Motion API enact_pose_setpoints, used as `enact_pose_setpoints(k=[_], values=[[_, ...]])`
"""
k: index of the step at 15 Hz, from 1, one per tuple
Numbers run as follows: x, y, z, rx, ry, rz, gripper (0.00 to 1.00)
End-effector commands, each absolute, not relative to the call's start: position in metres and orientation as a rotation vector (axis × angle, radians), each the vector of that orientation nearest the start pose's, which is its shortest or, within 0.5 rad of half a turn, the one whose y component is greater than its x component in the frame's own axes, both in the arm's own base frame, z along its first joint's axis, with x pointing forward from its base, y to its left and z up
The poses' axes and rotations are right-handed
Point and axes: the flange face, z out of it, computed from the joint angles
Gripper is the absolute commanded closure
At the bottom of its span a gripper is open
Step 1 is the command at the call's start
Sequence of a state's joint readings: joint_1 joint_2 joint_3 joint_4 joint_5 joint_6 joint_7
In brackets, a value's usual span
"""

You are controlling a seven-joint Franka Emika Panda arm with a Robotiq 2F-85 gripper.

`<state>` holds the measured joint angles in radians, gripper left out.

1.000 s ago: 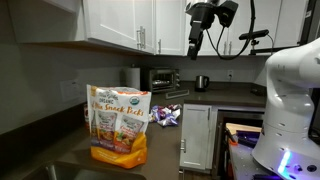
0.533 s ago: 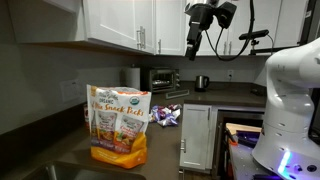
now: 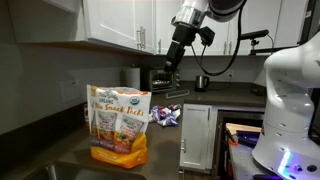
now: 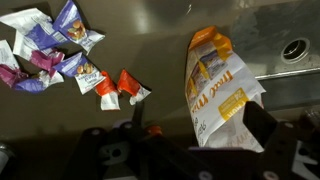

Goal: Put a snack pack in the packet

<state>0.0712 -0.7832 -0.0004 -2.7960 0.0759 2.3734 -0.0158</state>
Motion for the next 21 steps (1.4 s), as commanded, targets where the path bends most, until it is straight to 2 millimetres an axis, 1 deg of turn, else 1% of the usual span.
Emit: enact_pose_setpoints(k=[1,3,6,10,12,13,14,16,17,18,21], values=[[0.373,0.039,0.416,-3.043,-0.117,-0.563,0.00],[0.392,0.043,0.390,-3.068,-0.148,-0.532,0.00],[0.419,0.043,0.349,-3.104,-0.182,-0.452,0.00],[0.455,0.037,0.308,-3.161,-0.251,-0.377,0.00],[0.473,0.030,0.292,-3.200,-0.305,-0.318,0.00],[0.479,0.032,0.288,-3.165,-0.311,-0.243,0.00],[0.459,0.032,0.298,-3.176,-0.284,-0.307,0.00],[0.472,0.031,0.287,-3.175,-0.286,-0.269,0.00],[0.464,0.035,0.282,-3.178,-0.325,-0.300,0.00],[0.463,0.036,0.279,-3.186,-0.365,-0.350,0.00],[0.472,0.033,0.272,-3.203,-0.487,-0.467,0.00]])
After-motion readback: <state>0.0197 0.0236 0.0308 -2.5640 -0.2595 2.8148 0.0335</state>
